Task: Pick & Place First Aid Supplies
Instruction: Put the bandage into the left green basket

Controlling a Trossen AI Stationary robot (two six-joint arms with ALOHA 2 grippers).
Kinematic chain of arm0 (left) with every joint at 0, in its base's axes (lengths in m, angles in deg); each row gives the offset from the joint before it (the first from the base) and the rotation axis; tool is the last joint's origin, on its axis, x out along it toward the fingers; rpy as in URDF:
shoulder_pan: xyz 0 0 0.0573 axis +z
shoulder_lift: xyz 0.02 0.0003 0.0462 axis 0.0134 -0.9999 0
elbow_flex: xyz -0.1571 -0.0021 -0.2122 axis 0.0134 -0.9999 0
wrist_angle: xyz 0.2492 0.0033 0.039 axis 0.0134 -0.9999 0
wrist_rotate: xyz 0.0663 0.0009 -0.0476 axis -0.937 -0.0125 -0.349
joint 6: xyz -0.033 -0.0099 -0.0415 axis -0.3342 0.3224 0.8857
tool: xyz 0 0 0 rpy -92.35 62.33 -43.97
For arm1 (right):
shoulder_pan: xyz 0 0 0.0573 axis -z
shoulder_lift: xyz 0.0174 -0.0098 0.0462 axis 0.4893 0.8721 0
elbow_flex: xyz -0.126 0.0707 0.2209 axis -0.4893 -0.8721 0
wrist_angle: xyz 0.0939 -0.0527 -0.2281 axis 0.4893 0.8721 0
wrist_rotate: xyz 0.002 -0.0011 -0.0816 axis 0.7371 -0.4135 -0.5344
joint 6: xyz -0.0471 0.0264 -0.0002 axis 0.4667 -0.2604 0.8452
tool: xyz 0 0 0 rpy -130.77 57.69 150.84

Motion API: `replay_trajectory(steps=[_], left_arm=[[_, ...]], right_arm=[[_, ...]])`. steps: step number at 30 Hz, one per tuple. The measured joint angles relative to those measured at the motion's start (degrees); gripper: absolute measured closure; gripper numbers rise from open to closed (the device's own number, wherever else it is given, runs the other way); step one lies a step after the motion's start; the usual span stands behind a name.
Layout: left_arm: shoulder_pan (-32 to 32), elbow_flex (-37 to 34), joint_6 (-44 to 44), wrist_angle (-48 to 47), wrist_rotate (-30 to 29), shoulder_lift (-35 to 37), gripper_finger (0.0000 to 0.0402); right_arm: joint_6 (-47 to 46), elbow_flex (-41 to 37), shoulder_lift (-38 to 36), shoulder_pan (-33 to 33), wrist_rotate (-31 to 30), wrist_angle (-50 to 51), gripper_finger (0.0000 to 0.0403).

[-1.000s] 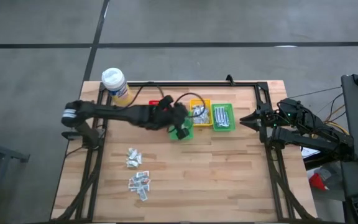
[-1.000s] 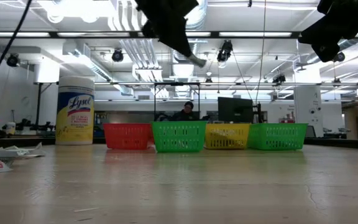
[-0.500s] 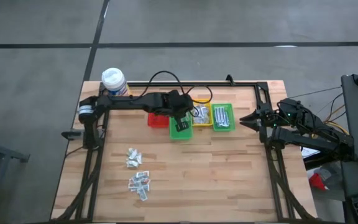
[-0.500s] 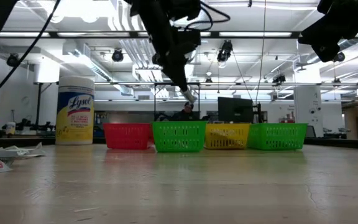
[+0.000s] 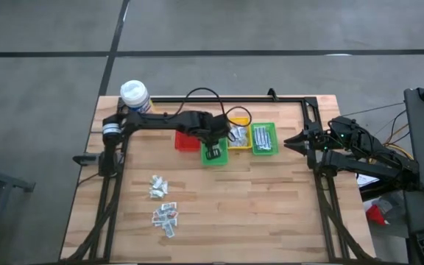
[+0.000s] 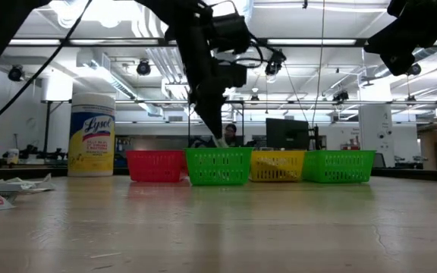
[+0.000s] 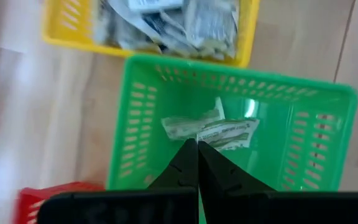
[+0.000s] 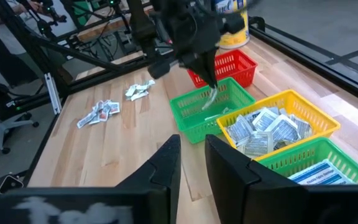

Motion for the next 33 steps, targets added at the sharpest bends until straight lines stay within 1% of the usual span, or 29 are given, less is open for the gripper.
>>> replay_trajectory(steps=[4, 7, 12, 19, 27, 30, 33], left_arm=[[0.0, 0.0, -0.1, -0.3, 3.6, -2.2, 0.0401], [0.0, 0.0, 0.0, -0.3, 4.7, -3.7, 0.0401], [0.1, 0.0, -0.1, -0.4, 5.6, -5.7, 0.0401], [0.1, 0.0, 0.0, -0.3, 5.9, -6.6, 0.0401], [0.2, 0.0, 0.1, -0.3, 5.8, -6.6, 0.0400], [0.2, 0.0, 0.1, -0.3, 5.5, -6.6, 0.0387], [0.2, 0.0, 0.6, -0.3, 5.1, -6.6, 0.0356]], right_arm=[[0.0, 0.0, 0.0, 0.0, 0.0, 0.0, 0.0333], [0.0, 0.0, 0.0, 0.0, 0.0, 0.0, 0.0328], [0.0, 0.0, 0.0, 0.0, 0.0, 0.0, 0.0320], [0.0, 0.0, 0.0, 0.0, 0.0, 0.0, 0.0314], [-0.1, 0.0, 0.0, 0.0, 0.0, 0.0, 0.0326], [-0.2, 0.0, 0.0, 0.0, 0.0, 0.0, 0.0332], [-0.2, 0.0, 0.0, 0.0, 0.0, 0.0, 0.0335]])
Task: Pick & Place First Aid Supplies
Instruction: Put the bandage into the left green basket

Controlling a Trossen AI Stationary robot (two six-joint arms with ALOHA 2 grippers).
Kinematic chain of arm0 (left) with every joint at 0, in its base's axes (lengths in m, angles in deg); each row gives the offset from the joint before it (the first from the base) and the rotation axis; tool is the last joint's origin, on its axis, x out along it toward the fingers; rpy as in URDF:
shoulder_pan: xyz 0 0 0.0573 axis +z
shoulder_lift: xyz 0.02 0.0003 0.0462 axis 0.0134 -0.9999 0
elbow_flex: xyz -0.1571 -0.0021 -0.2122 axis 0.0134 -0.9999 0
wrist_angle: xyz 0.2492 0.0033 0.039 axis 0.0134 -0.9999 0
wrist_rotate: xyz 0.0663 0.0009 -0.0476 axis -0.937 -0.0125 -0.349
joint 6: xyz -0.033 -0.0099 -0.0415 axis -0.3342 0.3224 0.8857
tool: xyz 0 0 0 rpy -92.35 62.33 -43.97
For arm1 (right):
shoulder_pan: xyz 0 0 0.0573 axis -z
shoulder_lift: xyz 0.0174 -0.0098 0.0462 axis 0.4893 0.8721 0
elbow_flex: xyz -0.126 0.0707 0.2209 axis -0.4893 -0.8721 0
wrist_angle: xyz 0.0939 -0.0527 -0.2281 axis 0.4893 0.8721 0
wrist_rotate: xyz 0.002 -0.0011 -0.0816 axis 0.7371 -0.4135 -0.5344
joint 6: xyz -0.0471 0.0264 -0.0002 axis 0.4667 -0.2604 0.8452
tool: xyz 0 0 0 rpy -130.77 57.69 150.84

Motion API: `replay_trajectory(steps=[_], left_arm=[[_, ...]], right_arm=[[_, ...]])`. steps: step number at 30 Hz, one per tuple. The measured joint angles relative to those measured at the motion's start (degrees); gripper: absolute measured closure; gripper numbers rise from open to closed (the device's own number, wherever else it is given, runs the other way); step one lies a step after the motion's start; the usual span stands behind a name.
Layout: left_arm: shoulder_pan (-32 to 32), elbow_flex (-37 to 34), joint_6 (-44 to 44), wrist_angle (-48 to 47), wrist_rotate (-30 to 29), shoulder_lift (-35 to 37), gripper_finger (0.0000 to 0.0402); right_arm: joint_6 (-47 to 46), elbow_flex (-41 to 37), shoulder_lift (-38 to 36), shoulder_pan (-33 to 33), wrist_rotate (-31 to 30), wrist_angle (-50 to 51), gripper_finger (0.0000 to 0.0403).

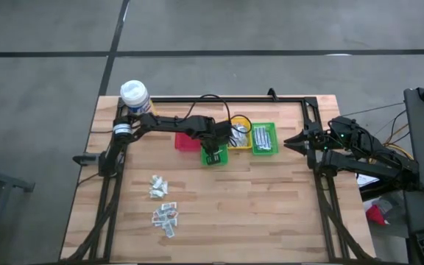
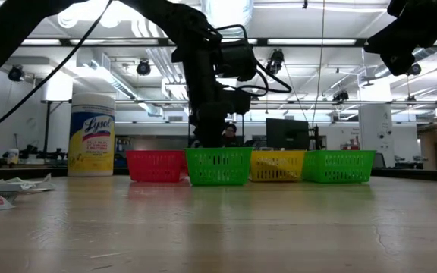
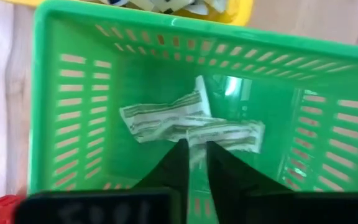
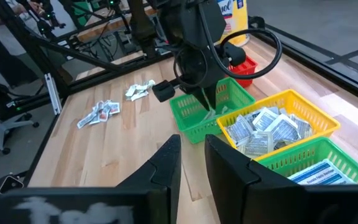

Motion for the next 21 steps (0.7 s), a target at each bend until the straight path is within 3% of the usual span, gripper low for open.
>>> replay_trajectory(steps=[9, 14, 21], left_arm=[[0.1, 0.8, 1.7, -4.8, -2.1, 2.3, 0.0258], [0.0, 2.8, 7.1, -13.7, -2.1, 5.7, 0.0251], [-1.4, 3.1, 21.4, -25.6, -1.6, 11.7, 0.0250]], right_arm=[[0.0, 0.0, 0.0, 0.0, 0.0, 0.0, 0.0323], [0.2, 0.0, 0.0, 0.0, 0.0, 0.0, 0.0317], [0.2, 0.0, 0.0, 0.0, 0.0, 0.0, 0.0322]])
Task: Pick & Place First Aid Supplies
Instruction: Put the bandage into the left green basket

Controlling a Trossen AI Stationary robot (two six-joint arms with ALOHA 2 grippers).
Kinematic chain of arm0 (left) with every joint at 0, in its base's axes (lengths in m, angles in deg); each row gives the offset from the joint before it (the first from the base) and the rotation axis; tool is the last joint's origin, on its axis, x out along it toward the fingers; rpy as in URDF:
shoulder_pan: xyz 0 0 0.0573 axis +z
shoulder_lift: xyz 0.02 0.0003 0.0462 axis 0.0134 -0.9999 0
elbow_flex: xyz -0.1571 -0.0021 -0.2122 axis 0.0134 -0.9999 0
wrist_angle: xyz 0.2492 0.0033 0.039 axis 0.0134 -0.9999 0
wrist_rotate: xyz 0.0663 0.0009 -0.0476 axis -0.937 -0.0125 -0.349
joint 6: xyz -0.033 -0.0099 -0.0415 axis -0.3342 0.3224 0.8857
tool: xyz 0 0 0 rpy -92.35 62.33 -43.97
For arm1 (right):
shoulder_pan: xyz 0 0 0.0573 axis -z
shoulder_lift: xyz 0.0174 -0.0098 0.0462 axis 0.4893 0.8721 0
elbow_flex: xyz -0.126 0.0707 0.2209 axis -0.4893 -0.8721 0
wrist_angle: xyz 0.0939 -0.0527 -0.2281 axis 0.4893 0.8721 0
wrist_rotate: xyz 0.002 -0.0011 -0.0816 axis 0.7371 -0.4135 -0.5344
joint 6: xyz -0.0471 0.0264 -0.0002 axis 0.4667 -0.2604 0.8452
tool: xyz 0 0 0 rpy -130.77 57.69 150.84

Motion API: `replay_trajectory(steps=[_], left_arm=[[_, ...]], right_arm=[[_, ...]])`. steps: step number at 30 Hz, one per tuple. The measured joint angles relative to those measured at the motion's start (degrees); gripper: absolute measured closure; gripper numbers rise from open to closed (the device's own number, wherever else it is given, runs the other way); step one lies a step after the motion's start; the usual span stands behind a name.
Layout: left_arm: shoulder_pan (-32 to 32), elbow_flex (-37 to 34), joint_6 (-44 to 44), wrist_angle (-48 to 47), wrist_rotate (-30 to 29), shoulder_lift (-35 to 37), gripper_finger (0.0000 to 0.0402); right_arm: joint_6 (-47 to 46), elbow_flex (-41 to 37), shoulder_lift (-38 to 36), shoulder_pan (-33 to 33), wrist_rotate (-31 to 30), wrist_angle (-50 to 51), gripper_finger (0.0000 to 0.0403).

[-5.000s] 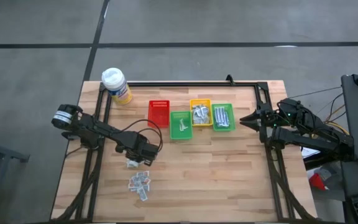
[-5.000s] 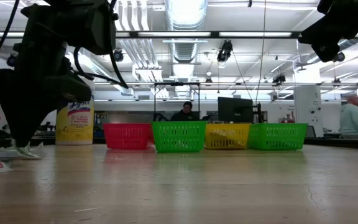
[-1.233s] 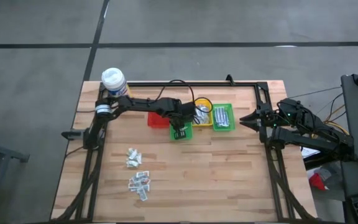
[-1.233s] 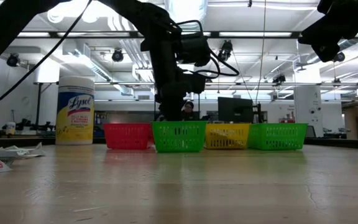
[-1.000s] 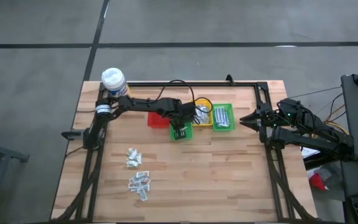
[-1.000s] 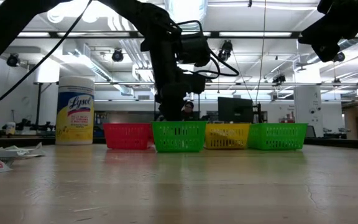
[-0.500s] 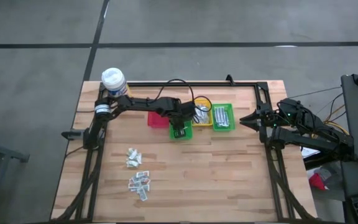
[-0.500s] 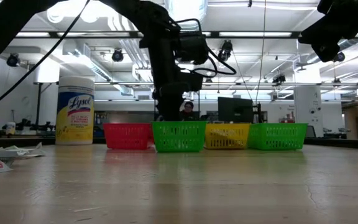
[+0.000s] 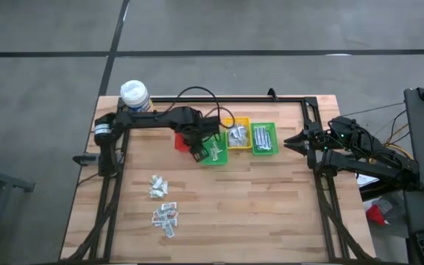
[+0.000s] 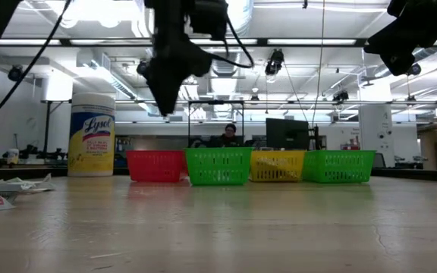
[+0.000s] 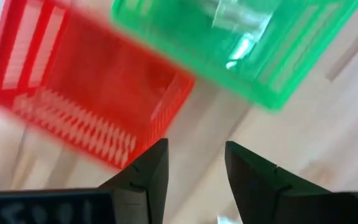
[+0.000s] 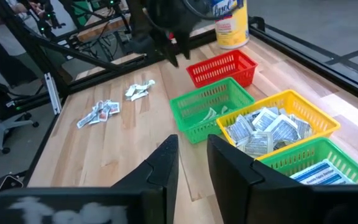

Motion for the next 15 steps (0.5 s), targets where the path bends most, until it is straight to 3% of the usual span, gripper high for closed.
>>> replay_trajectory(steps=[7, 15], left_arm=[[-2.5, -0.4, 13.0, -9.7, 0.1, 4.5, 0.0250], [-6.2, -4.3, 30.6, -10.9, 1.1, 9.0, 0.0250]], right_arm=[[0.0, 0.0, 0.0, 0.0, 0.0, 0.0, 0.0335], [-0.2, 0.0, 0.0, 0.0, 0.0, 0.0, 0.0325]])
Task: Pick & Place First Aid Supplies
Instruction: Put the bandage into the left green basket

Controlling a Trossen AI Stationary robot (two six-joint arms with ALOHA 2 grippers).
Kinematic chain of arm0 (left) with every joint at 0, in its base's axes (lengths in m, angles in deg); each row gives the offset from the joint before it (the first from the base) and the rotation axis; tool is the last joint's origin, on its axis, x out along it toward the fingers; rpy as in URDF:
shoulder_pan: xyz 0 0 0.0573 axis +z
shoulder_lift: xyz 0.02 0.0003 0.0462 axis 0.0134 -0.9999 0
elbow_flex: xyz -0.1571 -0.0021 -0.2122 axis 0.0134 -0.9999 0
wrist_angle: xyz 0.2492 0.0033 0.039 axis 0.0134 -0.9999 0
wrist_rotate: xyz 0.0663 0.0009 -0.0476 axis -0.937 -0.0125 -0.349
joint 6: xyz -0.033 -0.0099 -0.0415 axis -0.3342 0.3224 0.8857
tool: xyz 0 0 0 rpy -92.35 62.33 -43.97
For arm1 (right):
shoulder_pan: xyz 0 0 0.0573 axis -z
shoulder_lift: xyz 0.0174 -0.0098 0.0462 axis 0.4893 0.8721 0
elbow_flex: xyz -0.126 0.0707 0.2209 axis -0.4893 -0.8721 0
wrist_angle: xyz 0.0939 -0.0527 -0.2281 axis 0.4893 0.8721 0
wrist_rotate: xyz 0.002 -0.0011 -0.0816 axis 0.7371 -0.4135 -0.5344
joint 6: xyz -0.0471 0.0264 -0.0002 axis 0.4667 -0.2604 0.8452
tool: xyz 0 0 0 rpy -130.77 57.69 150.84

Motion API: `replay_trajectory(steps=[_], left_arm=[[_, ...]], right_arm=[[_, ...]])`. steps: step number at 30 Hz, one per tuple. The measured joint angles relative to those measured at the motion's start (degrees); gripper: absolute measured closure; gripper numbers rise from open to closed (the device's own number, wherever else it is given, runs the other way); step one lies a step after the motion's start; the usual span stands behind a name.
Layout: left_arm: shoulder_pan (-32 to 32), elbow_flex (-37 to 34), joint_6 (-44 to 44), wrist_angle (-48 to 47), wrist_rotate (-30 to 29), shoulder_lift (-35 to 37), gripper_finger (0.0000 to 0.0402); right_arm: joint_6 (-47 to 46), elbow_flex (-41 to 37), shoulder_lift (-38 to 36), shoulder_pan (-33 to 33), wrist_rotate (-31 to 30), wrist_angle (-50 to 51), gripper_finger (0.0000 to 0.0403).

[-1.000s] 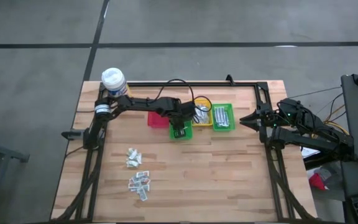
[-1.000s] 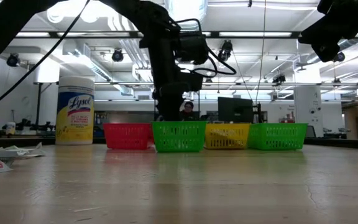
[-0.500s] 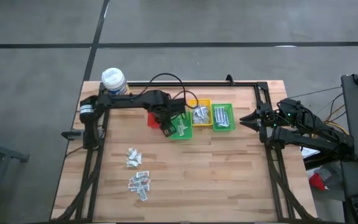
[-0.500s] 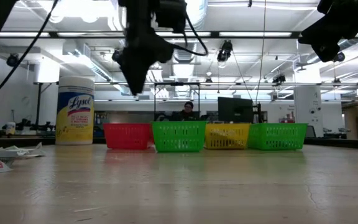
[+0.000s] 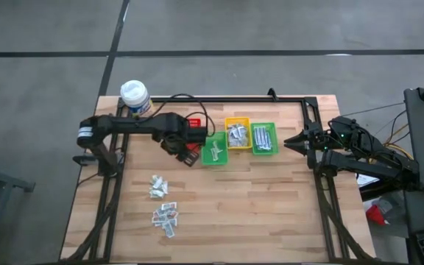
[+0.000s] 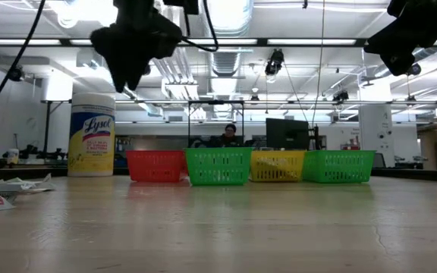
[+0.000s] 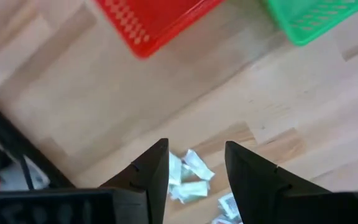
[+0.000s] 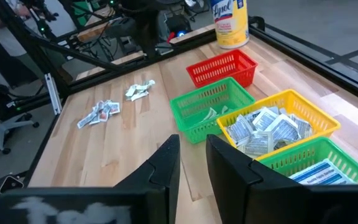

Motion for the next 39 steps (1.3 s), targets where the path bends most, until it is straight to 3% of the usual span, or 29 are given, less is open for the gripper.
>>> replay_trajectory(steps=[11, 25, 39], left_arm=[[-6.9, -13.2, 20.6, 1.6, 2.1, 4.7, 0.0250], [-8.7, -32.8, 38.8, 21.8, 5.5, 11.6, 0.0250], [-8.7, -39.1, 49.7, 30.1, 5.5, 14.1, 0.0250]], right_arm=[[0.0, 0.0, 0.0, 0.0, 0.0, 0.0, 0.0319], [0.0, 0.0, 0.0, 0.0, 0.0, 0.0, 0.0333], [0.2, 0.0, 0.0, 0.0, 0.0, -0.4, 0.0317]])
